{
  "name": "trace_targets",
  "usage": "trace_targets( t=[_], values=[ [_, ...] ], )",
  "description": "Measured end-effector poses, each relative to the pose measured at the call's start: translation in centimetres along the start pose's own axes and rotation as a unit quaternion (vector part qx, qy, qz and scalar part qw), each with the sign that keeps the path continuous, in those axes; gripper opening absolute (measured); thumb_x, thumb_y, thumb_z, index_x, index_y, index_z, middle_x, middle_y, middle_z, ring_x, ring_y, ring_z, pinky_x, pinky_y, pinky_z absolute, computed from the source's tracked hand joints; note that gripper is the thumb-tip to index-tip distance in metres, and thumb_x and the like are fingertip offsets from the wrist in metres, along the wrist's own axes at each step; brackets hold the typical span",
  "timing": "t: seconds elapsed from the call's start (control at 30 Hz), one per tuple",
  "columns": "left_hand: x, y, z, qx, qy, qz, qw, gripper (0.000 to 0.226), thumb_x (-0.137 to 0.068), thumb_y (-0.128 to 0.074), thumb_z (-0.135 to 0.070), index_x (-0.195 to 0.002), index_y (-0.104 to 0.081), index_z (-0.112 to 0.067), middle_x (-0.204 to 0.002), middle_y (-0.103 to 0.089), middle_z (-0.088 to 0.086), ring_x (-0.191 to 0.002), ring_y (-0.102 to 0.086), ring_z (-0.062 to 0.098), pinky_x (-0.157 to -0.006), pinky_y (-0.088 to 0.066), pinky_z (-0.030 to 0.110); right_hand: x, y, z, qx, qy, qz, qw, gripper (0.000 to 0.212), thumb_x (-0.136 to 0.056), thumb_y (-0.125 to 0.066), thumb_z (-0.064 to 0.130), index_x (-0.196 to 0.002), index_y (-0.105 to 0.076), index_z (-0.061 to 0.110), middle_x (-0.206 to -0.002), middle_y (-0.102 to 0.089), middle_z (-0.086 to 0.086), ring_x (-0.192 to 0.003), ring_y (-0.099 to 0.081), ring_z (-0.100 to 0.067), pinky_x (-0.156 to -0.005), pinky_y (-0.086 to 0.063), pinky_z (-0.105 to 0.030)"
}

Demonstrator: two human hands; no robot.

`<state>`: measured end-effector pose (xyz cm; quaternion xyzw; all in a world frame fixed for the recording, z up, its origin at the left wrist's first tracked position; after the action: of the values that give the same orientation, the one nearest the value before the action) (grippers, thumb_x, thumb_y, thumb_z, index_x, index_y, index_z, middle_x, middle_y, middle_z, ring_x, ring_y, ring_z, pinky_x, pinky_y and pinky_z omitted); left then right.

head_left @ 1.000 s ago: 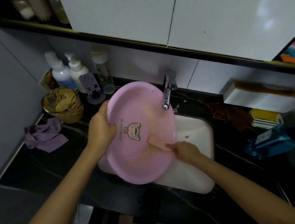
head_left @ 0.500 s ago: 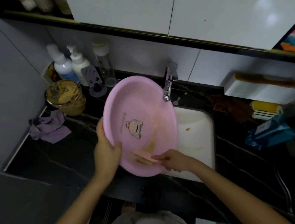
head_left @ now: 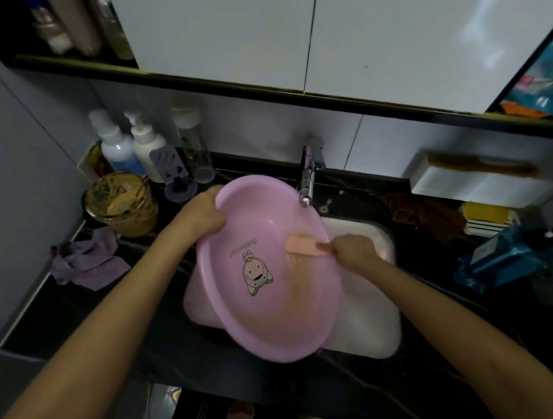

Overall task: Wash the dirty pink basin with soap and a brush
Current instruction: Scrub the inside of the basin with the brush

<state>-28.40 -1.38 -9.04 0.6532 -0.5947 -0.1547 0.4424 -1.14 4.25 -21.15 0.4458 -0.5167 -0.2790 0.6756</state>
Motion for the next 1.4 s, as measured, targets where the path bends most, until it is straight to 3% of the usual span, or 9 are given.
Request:
trace_targets(
  t=[0.2,0.4,0.6,0.77,0.93,1.13,1.23,1.3,1.4],
  values=[
    [-1.5,0.5,-2.5,-0.091,0.008,0.022,0.996,0.072,-0.074,-0.048,0.006,-0.140,-0.040,-0.021,-0.120,-0.057,0.016,-0.100,-0.057,0.033,-0.074,-0.048,0.032,-1.2,5.0,2.6,0.157,0.125,-0.124,0.972,0.055,-0.100,-0.038,0.022,-0.145,-0.020,0.046,-0.116,-0.057,-0.008,-0.091,-0.063,-0.028,-0.061,-0.037,-0.031],
    [-1.9,0.9,-3.2,-0.119,0.018,0.030,0.992,0.066,-0.073,-0.048,0.006,-0.135,-0.046,-0.017,-0.122,-0.057,0.016,-0.104,-0.057,0.033,-0.072,-0.042,0.028,0.1,-0.7,0.7,0.120,0.142,0.061,0.981,0.040,-0.100,-0.030,0.042,-0.138,-0.042,0.043,-0.125,-0.058,-0.005,-0.112,-0.057,-0.024,-0.071,-0.033,-0.027],
    [-1.9,0.9,-3.0,-0.130,0.027,0.028,0.991,0.069,-0.074,-0.048,0.005,-0.138,-0.042,-0.020,-0.120,-0.057,0.016,-0.098,-0.056,0.032,-0.074,-0.046,0.032,-2.6,6.0,3.1,0.161,0.155,-0.140,0.965,0.055,-0.099,-0.039,0.024,-0.145,-0.020,0.048,-0.112,-0.059,-0.009,-0.091,-0.063,-0.028,-0.064,-0.040,-0.031],
    [-2.0,0.8,-3.1,-0.147,0.028,0.030,0.988,0.070,-0.076,-0.048,0.003,-0.141,-0.038,-0.023,-0.123,-0.056,0.015,-0.102,-0.057,0.034,-0.080,-0.049,0.036,-1.4,0.8,0.3,0.065,0.120,0.076,0.988,0.038,-0.096,-0.036,0.053,-0.113,-0.065,0.033,-0.103,-0.063,-0.004,-0.090,-0.058,-0.020,-0.074,-0.038,-0.028],
    [-2.1,0.8,-3.1,-0.159,0.031,0.021,0.987,0.066,-0.076,-0.048,0.001,-0.137,-0.042,-0.022,-0.122,-0.057,0.015,-0.103,-0.057,0.034,-0.085,-0.050,0.039,-3.5,5.6,4.0,0.159,0.186,-0.131,0.961,0.042,-0.100,-0.035,0.044,-0.141,-0.033,0.045,-0.111,-0.058,-0.006,-0.097,-0.062,-0.027,-0.070,-0.040,-0.030],
    [-2.3,0.9,-3.0,-0.162,0.035,0.017,0.986,0.059,-0.079,-0.049,-0.003,-0.135,-0.045,-0.023,-0.121,-0.058,0.014,-0.101,-0.058,0.033,-0.087,-0.051,0.042,-3.6,1.1,2.4,0.089,0.136,-0.009,0.987,0.044,-0.097,-0.035,0.053,-0.132,-0.051,0.033,-0.124,-0.060,-0.003,-0.111,-0.058,-0.024,-0.087,-0.041,-0.030],
    [-2.4,0.9,-3.0,-0.164,0.035,0.017,0.986,0.059,-0.078,-0.049,-0.003,-0.134,-0.046,-0.022,-0.121,-0.058,0.015,-0.103,-0.058,0.034,-0.088,-0.051,0.042,-3.7,4.6,5.4,0.168,0.232,-0.188,0.939,0.054,-0.089,-0.060,0.039,-0.138,-0.038,0.036,-0.106,-0.065,-0.010,-0.079,-0.066,-0.027,-0.062,-0.047,-0.031],
    [-2.4,0.9,-3.0,-0.162,0.035,0.017,0.986,0.059,-0.078,-0.048,-0.002,-0.134,-0.046,-0.022,-0.120,-0.058,0.016,-0.103,-0.058,0.035,-0.087,-0.050,0.042,-4.0,6.0,5.3,0.149,0.209,-0.214,0.942,0.074,-0.068,-0.079,0.034,-0.133,-0.043,0.034,-0.081,-0.067,-0.012,-0.051,-0.061,-0.027,-0.044,-0.046,-0.030],
    [-2.3,0.9,-2.9,-0.158,0.034,0.013,0.987,0.059,-0.080,-0.047,-0.003,-0.135,-0.044,-0.022,-0.120,-0.058,0.015,-0.102,-0.058,0.033,-0.087,-0.050,0.041,-3.0,4.3,3.8,0.128,0.230,-0.173,0.949,0.062,-0.085,-0.065,0.028,-0.141,-0.040,0.036,-0.097,-0.064,-0.016,-0.066,-0.064,-0.031,-0.053,-0.049,-0.031]
  ],
)
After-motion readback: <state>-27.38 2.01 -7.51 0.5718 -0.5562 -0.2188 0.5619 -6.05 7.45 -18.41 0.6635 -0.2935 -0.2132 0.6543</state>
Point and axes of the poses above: each hand's wrist, its own x-axis away from the middle knuckle, its own y-axis out of the back of the hand, z = x × y, the point moved 8 cm from there along -x, towards the middle knuckle
